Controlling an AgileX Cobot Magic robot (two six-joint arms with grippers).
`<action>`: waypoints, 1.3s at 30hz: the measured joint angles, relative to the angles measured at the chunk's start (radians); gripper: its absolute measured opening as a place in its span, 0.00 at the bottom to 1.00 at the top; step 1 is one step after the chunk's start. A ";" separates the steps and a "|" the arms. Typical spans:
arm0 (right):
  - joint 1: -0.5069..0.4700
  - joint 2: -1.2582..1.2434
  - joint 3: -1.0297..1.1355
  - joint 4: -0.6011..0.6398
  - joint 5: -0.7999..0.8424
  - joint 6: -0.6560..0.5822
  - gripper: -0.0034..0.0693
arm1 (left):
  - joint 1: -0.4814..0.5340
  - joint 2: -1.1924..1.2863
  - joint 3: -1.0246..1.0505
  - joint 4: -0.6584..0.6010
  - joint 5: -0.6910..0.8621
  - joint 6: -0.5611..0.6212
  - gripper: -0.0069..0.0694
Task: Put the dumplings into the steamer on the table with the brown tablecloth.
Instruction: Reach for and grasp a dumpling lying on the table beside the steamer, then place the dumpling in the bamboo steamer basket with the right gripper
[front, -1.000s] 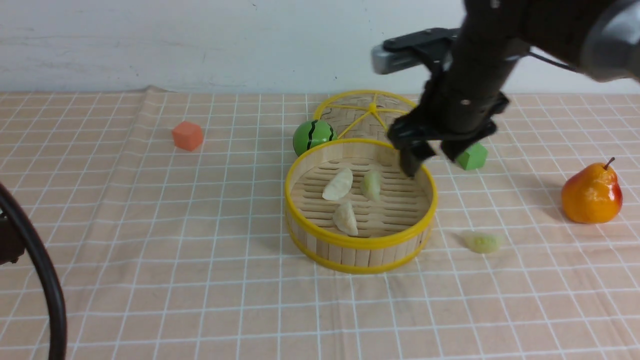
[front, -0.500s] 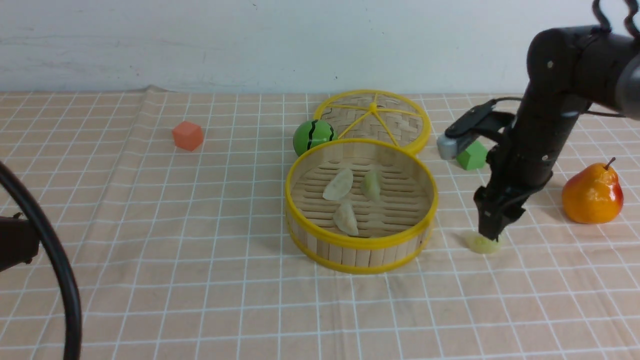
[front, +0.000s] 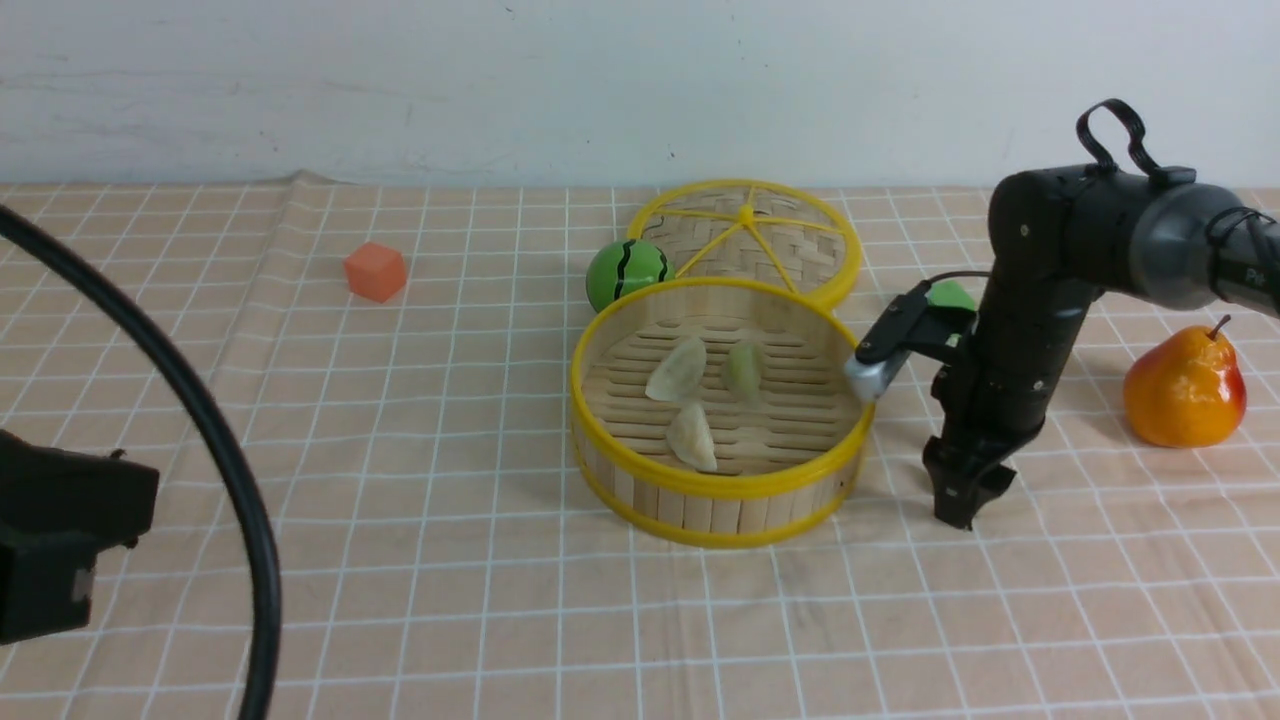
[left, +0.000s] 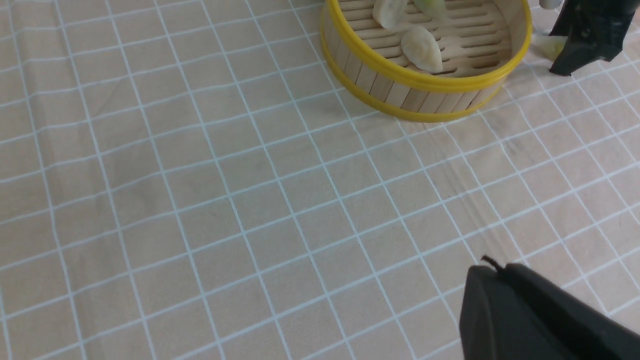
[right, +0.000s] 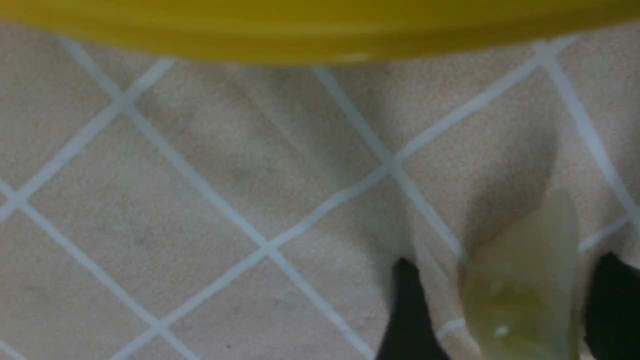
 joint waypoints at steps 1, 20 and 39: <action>0.000 0.000 0.000 -0.002 0.000 0.013 0.56 | 0.000 0.002 0.000 -0.005 0.001 0.000 0.10; 0.190 -0.236 -0.001 0.024 -0.043 0.418 0.34 | 0.000 0.003 0.003 -0.024 -0.039 0.001 0.12; 0.242 -0.041 0.001 0.051 -0.358 0.699 0.52 | 0.000 -0.019 0.011 -0.021 0.060 0.075 0.14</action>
